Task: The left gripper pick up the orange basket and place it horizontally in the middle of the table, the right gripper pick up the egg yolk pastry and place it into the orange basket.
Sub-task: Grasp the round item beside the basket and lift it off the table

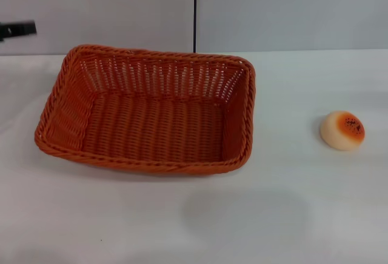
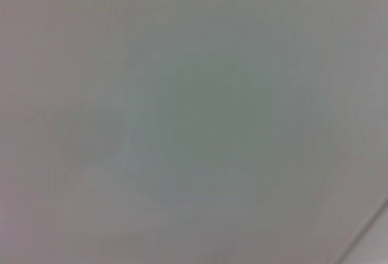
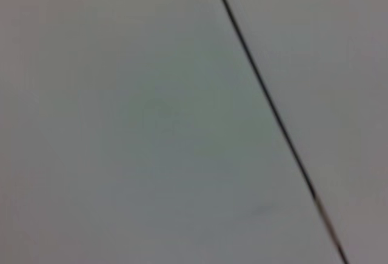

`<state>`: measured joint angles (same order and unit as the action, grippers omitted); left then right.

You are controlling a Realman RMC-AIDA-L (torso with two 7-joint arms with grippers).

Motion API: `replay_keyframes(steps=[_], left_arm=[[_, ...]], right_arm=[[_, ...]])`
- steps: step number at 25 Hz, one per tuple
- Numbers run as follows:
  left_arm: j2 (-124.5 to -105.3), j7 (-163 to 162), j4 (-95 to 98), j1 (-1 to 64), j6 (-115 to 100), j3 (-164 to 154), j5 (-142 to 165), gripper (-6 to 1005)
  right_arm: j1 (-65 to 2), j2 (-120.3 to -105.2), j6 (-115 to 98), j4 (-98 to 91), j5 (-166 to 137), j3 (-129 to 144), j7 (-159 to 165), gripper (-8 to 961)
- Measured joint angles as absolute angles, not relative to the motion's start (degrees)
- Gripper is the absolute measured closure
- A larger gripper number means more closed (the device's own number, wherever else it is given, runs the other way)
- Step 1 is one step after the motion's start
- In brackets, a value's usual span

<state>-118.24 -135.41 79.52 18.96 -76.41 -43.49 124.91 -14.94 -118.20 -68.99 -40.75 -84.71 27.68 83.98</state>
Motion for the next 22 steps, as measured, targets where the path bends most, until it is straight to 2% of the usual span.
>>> replay_keyframes(steps=[5,8,11,14,17,22], left_arm=[[-118.32,-114.52,73.50,12.40,-70.96,-43.35,104.83,317],[-118.31,-102.23,67.60,10.18,-70.53,-43.03,93.72,317],[-118.22,-89.58,60.92,8.71,-71.22,-42.74,84.27,317],[-118.21,-78.85,55.93,8.04,-73.26,-42.65,78.87,318],[-118.27,-73.06,52.70,7.88,-74.62,-42.65,76.16,318],[-118.15,-69.45,48.98,7.94,-75.33,-42.65,73.58,319]], right_arm=[[-14.93,-118.20,-72.32,-56.48,-107.53,26.58,108.42,489],[-17.80,-116.66,-79.88,-61.16,-119.46,24.65,118.45,488],[-22.60,-113.99,-88.02,-61.51,-130.26,22.89,126.45,488],[-27.34,-112.03,-93.24,-59.84,-138.17,22.88,130.54,488],[-31.01,-111.11,-96.04,-56.65,-142.55,24.30,132.35,488],[-33.75,-110.54,-95.33,-51.08,-143.88,28.91,134.54,488]])
